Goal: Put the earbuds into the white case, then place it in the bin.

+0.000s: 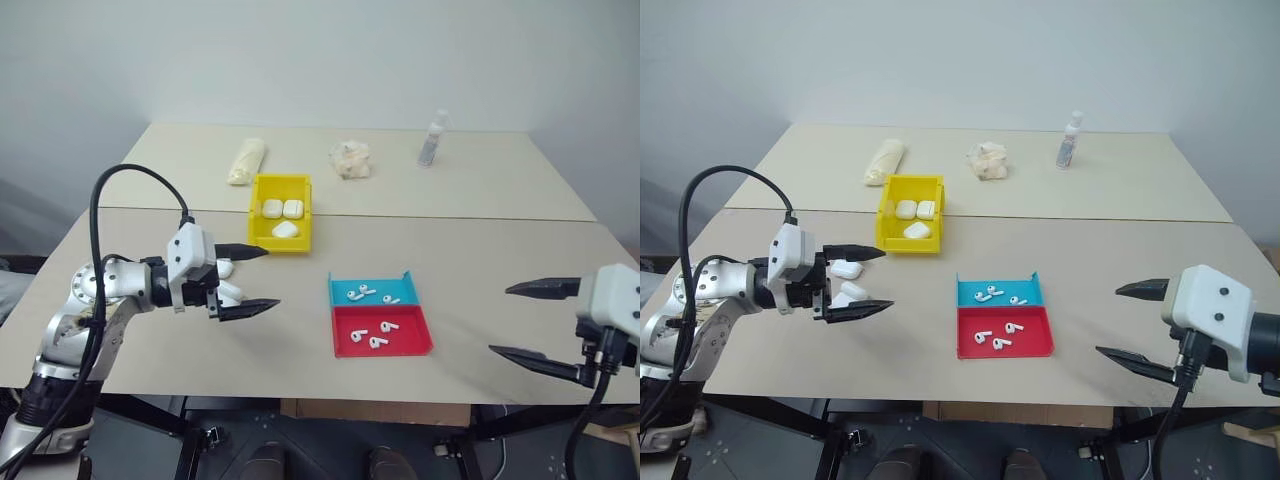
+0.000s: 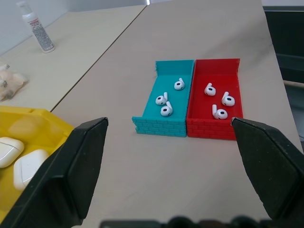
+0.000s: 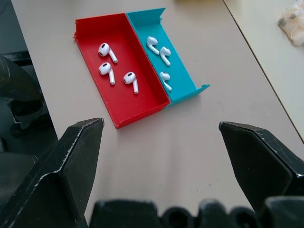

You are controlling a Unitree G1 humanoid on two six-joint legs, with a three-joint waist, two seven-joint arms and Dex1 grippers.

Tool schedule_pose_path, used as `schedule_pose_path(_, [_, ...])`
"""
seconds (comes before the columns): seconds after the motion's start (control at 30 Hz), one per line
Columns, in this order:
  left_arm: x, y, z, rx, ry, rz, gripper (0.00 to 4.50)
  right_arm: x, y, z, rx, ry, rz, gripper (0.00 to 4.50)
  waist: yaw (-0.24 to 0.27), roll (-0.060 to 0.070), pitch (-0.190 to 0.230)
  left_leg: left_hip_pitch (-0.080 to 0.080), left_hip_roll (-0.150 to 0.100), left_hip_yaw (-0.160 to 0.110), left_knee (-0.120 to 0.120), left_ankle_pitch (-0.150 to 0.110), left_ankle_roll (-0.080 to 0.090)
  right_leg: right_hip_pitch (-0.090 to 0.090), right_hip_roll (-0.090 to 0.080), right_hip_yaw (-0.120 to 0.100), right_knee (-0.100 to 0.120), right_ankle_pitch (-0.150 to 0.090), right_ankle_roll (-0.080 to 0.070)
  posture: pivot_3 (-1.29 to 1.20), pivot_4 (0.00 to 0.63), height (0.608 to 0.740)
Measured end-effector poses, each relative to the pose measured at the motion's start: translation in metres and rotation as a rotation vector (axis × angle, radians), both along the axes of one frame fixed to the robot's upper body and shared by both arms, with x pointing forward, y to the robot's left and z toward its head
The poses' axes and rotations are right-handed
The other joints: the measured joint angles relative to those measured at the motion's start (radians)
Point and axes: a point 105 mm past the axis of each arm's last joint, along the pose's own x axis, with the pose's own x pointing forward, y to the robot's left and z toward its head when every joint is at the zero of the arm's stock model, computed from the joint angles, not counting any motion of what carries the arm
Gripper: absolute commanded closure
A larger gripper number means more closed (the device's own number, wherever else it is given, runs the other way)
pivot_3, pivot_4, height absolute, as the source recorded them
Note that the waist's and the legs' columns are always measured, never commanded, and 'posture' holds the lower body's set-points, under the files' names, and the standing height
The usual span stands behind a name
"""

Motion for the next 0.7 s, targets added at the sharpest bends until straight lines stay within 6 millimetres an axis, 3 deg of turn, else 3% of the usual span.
schedule_pose_path(0.33, [0.010, 0.001, 0.007, -0.020, -0.046, 0.136, 0.00, 0.003, -0.001, 0.001, -0.006, -0.011, -0.010, 0.01, 0.000, 0.000, 0.000, 0.000, 0.000, 0.000, 0.000, 0.000, 0.000, 0.000, 0.000, 0.000, 0.000, 0.000, 0.000, 0.00, 0.150, 0.740])
schedule_pose_path(0.57, [0.004, 0.000, 0.007, 0.011, -0.026, 0.163, 0.00, 0.005, -0.002, 0.001, -0.005, -0.016, -0.018, 0.01, 0.000, 0.000, 0.000, 0.000, 0.000, 0.000, 0.000, 0.000, 0.000, 0.000, 0.000, 0.000, 0.000, 0.000, 0.000, 0.00, 0.150, 0.740])
schedule_pose_path(0.7, [0.021, 0.008, 0.014, 0.087, 0.088, 0.356, 0.00, 0.007, 0.000, 0.000, 0.002, -0.020, -0.021, 0.01, 0.003, -0.001, 0.000, 0.000, 0.000, -0.001, 0.000, 0.000, 0.000, 0.001, 0.000, -0.001, 0.001, 0.000, 0.000, 0.00, 0.150, 0.740])
